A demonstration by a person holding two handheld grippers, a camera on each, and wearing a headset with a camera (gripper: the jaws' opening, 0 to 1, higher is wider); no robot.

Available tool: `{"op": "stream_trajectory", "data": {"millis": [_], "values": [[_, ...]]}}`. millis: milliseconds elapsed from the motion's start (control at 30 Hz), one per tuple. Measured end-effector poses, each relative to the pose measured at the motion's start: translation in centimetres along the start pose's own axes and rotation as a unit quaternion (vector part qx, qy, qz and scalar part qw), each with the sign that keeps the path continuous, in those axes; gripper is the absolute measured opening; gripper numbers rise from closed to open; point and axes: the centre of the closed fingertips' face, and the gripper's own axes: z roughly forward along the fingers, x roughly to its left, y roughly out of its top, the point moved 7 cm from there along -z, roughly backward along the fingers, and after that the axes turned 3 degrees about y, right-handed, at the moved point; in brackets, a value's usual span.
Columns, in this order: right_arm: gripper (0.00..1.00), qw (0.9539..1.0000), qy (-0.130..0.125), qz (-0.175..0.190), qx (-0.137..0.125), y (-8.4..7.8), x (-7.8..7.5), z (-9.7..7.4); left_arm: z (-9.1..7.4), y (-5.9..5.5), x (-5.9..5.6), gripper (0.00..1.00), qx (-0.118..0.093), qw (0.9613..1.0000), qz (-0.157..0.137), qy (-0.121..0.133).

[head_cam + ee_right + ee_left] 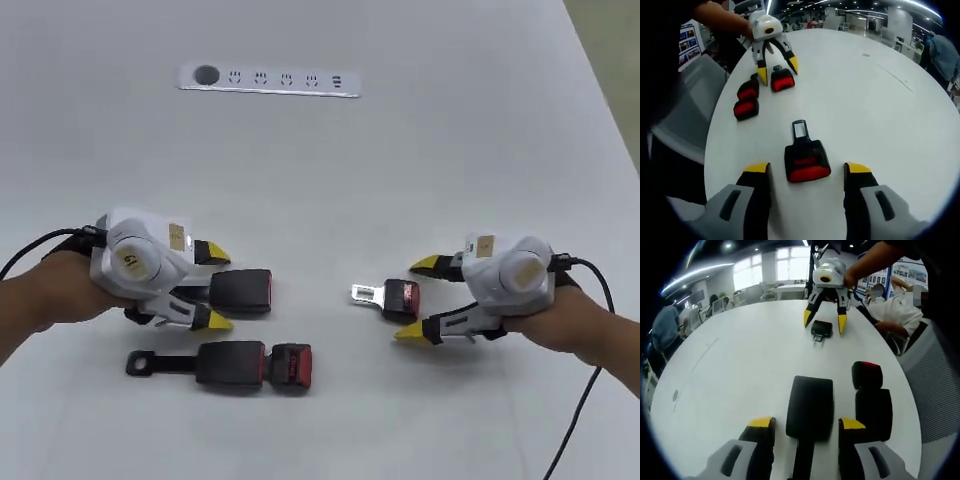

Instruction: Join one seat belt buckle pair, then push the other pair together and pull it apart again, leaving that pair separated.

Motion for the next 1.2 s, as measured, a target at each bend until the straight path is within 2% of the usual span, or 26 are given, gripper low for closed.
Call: {"op": "stream_trajectory", "data": {"millis": [100,167,267,367,500,533,633,933,1200], "values": [[0.52,0.9999,0.003,-0.013,0.005,-0.1,0.5,0.0,-0.1,-0.1,0.0,0.49,0.007,0.9998,0.021,0.001],[0.51,0.9998,0.0,-0.019,0.008,-0.1,0.3,0.0,-0.1,-0.1,-0.1,0.46,0.006,0.9998,0.016,-0.005],[0.47,0.9998,-0.003,-0.016,0.009,0.1,0.1,0.2,-0.2,-0.1,0.0,0.42,0.007,0.9996,0.027,-0.01],[0.41,0.9996,-0.006,-0.024,0.011,0.4,0.1,0.4,-0.1,-0.1,0.5,0.38,0.008,0.9996,0.024,-0.007],[0.34,0.9991,-0.014,-0.035,0.02,0.6,-0.4,0.5,0.3,0.0,0.4,0.34,0.004,0.999,0.04,-0.018],[0.34,0.9991,-0.011,-0.034,0.023,0.6,-0.4,0.5,0.4,0.1,0.7,0.33,0.004,0.9993,0.032,-0.017],[0.34,0.9993,-0.007,-0.029,0.023,0.8,-0.5,0.4,0.4,0.1,0.7,0.33,0.004,0.9993,0.033,-0.02],[0.33,0.9977,0.004,-0.053,0.043,0.9,-0.6,0.7,0.1,0.1,0.7,0.33,0.011,0.9987,0.041,-0.029],[0.33,0.9975,0.007,-0.055,0.044,1.5,-0.6,1.1,-0.2,0.0,0.7,0.33,0.014,0.9985,0.039,-0.035]]}}
